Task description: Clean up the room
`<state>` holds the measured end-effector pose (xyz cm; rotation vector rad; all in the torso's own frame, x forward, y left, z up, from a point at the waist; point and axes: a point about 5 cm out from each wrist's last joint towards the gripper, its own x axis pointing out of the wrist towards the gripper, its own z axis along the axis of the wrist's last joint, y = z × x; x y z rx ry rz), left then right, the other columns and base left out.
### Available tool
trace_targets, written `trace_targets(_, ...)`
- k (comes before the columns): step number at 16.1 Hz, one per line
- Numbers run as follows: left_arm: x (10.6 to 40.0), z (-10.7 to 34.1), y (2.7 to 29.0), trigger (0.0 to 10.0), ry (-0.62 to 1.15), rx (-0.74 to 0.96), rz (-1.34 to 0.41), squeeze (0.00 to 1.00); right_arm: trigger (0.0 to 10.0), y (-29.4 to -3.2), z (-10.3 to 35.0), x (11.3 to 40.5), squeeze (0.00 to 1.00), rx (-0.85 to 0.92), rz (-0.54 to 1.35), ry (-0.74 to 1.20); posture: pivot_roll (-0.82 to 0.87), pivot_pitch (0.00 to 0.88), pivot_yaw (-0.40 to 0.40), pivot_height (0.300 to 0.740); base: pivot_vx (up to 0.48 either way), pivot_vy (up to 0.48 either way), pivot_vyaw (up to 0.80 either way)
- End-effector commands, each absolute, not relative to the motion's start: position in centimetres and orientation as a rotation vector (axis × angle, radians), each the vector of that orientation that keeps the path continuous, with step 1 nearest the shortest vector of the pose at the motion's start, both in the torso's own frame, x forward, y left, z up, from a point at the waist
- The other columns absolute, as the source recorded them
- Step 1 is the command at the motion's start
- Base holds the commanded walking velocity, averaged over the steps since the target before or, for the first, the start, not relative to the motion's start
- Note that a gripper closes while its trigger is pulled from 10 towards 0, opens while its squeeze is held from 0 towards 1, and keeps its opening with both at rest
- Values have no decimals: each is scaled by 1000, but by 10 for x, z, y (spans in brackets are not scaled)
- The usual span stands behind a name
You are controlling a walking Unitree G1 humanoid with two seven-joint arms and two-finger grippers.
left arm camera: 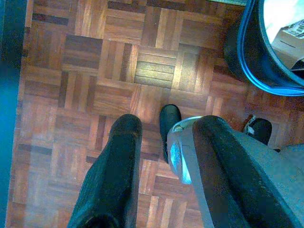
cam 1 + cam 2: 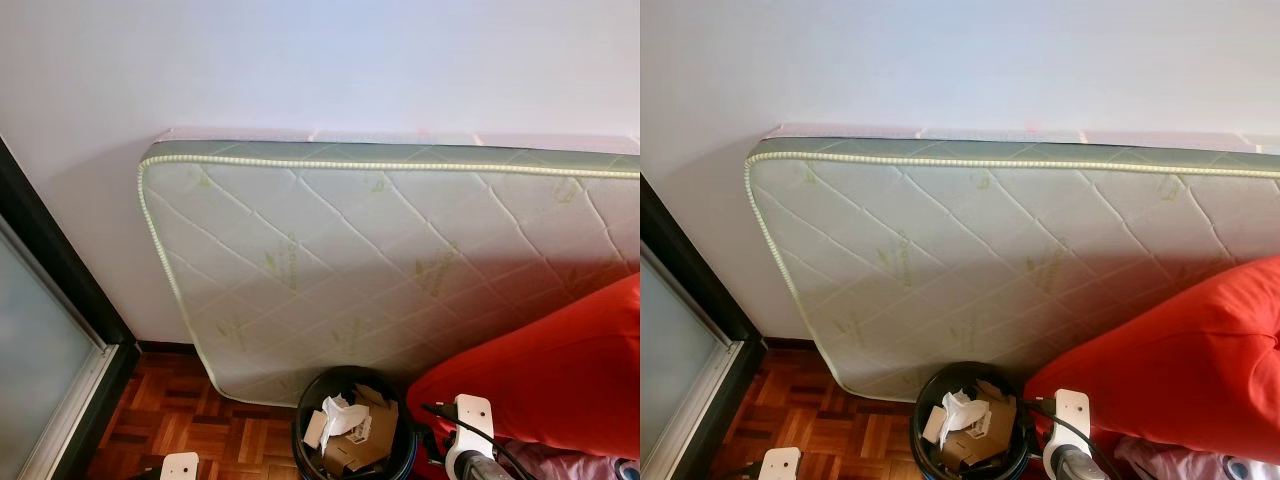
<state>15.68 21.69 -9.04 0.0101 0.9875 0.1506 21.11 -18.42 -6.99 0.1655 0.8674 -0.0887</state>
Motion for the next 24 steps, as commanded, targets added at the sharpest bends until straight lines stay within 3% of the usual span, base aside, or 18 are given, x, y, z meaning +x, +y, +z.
trace_targets(1, 156, -91, 216, 10000, 991, 3, 149, 0, 10000, -186, -69, 212, 0, 166, -91, 874, 13, 0, -42, 740, 0, 0, 0)
trace_targets(8, 161, -90, 210, 10000, 981, -3, 149, 0, 10000, -185, -70, 212, 0, 170, -90, 877, 17, 0, -42, 740, 0, 0, 0)
trace_targets(13, 166, -88, 209, 10000, 970, -8, 148, 0, 10000, -185, -69, 212, 0, 176, -87, 877, 18, 0, -43, 740, -277, 0, 0)
trace_targets(19, 164, -85, 225, 10000, 960, -4, 167, 0, 10000, -185, -69, 213, 0, 176, -98, 874, 17, 0, -41, 740, -279, 0, 0)
trace_targets(24, 159, -90, 212, 10000, 977, -7, 155, 0, 10000, -186, -69, 213, 0, 178, -102, 872, 18, 0, -40, 740, -103, 0, 0)
